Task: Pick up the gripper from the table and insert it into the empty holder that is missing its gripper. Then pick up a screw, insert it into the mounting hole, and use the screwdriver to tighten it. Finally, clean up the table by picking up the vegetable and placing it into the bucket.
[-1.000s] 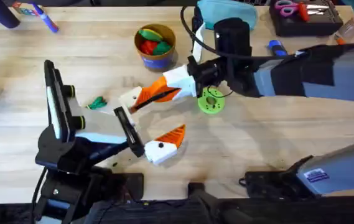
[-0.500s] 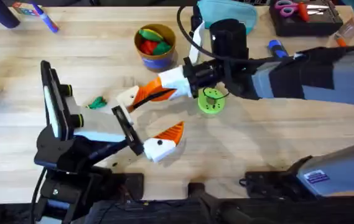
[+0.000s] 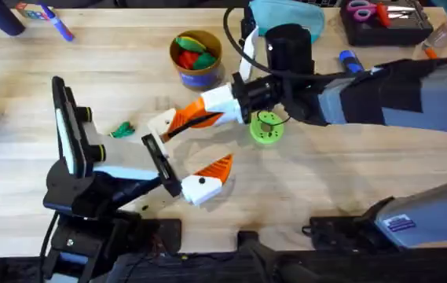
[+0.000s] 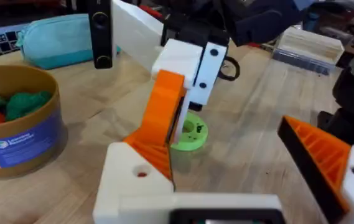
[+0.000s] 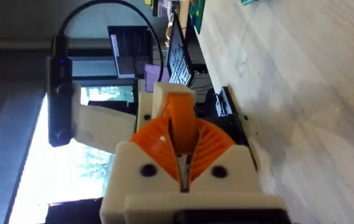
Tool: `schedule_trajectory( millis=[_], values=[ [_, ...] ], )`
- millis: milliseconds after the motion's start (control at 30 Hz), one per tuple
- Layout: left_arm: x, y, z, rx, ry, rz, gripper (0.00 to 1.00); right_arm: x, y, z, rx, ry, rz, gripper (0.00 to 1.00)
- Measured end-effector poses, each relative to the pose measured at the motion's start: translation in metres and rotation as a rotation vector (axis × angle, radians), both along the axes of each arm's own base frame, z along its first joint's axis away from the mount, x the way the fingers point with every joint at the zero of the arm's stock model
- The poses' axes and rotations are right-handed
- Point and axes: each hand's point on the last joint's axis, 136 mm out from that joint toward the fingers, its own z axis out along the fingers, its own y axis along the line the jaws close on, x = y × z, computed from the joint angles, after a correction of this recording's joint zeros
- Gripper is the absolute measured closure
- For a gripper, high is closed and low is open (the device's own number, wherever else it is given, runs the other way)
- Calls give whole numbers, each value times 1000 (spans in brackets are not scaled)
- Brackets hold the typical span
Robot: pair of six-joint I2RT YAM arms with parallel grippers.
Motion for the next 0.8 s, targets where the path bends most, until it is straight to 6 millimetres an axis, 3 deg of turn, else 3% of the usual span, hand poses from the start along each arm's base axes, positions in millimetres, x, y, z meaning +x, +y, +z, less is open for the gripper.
schedule_trajectory(
  millis=[133,400,800],
  values=[
    [-2,-1,0,1,-4,-13,9,-2,0,0,1,3,8,829],
    [-11,-7,0,6,-17,-72,9,-13,3,0,7,17,54,737],
    [-13,-8,0,16,-38,-85,9,-16,2,0,10,19,69,499]
  ],
)
